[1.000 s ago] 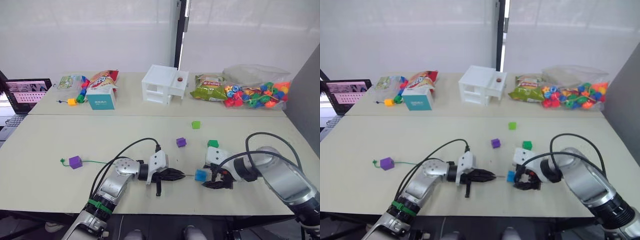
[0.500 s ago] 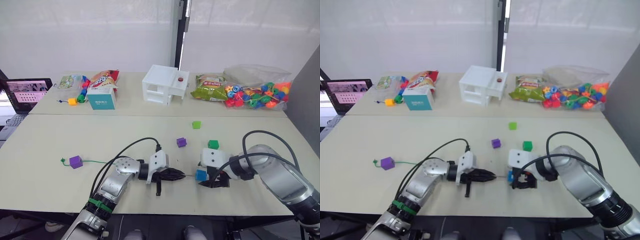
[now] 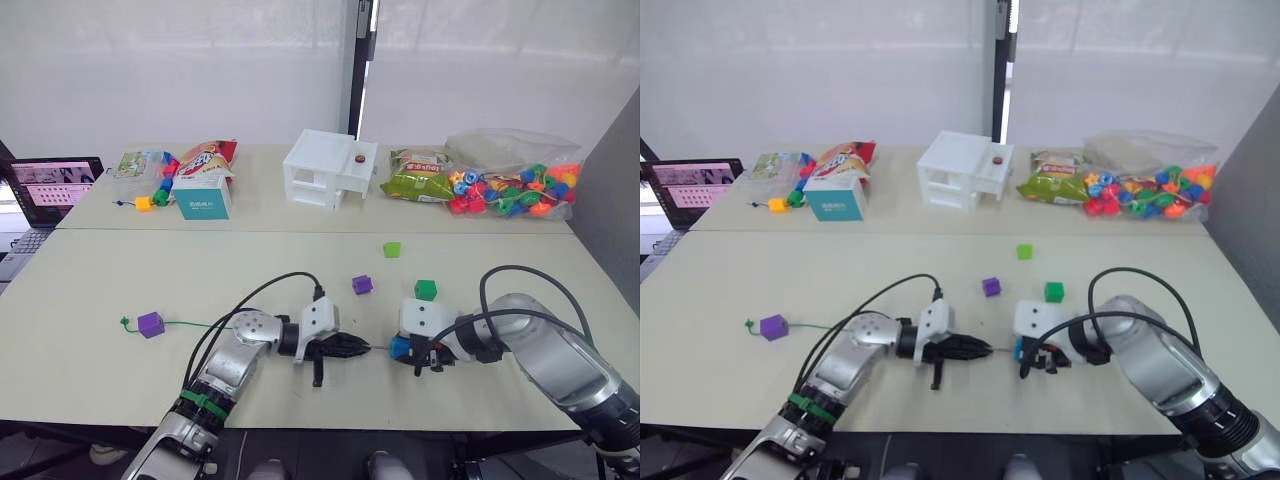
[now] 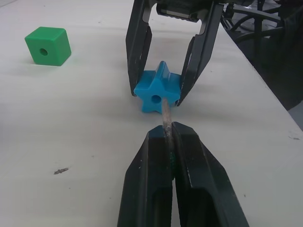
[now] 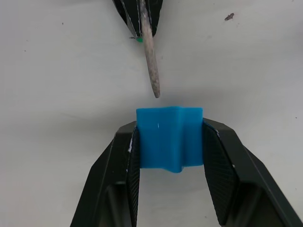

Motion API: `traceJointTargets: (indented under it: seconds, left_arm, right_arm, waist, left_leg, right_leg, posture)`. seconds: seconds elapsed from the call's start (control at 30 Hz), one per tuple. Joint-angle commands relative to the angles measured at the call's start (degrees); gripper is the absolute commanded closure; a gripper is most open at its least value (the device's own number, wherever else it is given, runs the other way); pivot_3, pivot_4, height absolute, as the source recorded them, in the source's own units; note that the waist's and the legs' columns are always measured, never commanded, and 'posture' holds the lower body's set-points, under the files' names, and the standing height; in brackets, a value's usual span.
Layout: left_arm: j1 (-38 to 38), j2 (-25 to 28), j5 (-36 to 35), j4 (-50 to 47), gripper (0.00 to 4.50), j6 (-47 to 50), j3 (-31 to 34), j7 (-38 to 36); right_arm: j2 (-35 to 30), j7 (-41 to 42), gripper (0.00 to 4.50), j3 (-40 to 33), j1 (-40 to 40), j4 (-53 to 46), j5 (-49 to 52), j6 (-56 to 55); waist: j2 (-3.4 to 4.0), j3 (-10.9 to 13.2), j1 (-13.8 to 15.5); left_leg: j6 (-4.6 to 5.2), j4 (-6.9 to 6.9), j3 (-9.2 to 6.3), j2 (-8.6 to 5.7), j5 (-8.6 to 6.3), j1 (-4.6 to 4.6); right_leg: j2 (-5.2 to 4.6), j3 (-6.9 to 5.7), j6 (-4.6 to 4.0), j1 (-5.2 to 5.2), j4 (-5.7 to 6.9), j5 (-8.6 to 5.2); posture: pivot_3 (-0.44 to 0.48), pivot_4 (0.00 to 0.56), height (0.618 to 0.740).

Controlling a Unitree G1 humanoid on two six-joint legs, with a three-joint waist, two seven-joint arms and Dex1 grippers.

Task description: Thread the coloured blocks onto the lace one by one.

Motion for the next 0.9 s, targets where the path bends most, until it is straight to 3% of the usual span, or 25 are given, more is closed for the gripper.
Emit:
traceJointTargets:
  seconds: [0.03,0.87,0.9]
  left_arm:
    - [-1.09,-0.66,0.45,0.62,4.50,-1.77,-0.35,-0.18]
    - [-5.84,-8.42,4.15,8.74,4.50,-4.95,-2.40,2.23]
    - [-5.66,-8.46,2.78,7.92,4.16,-2.94,-1.93,1.39]
  right_arm:
    - [-0.45,0.55,3.16,-0.29,0.39,-2.20,0.97,0.50]
    - [0.64,0.18,3.16,-0.25,-0.20,-5.00,1.82,3.30]
    - [0.65,0.19,3.16,-0.23,-0.16,-5.08,1.92,3.48]
  waist:
    - [0.00,0.00,0.01]
    - [-0.01,0.01,0.06]
    - [-0.01,0.00,0.06]
  left_leg:
    - [0.00,0.00,0.00,0.00,0.00,0.00]
    - [0.00,0.01,0.00,-0.01,0.00,-0.04]
    - [0.00,0.01,0.00,-0.01,0.00,-0.04]
  right_leg:
    - [0.00,0.00,0.00,0.00,0.00,0.00]
    - [0.00,0.00,0.00,0.01,-0.05,0.00]
    - [0.00,0.00,0.00,0.01,-0.05,0.00]
  posture:
    - [0.000,0.150,0.740]
    - [0.000,0.150,0.740]
    - [0.000,0.150,0.740]
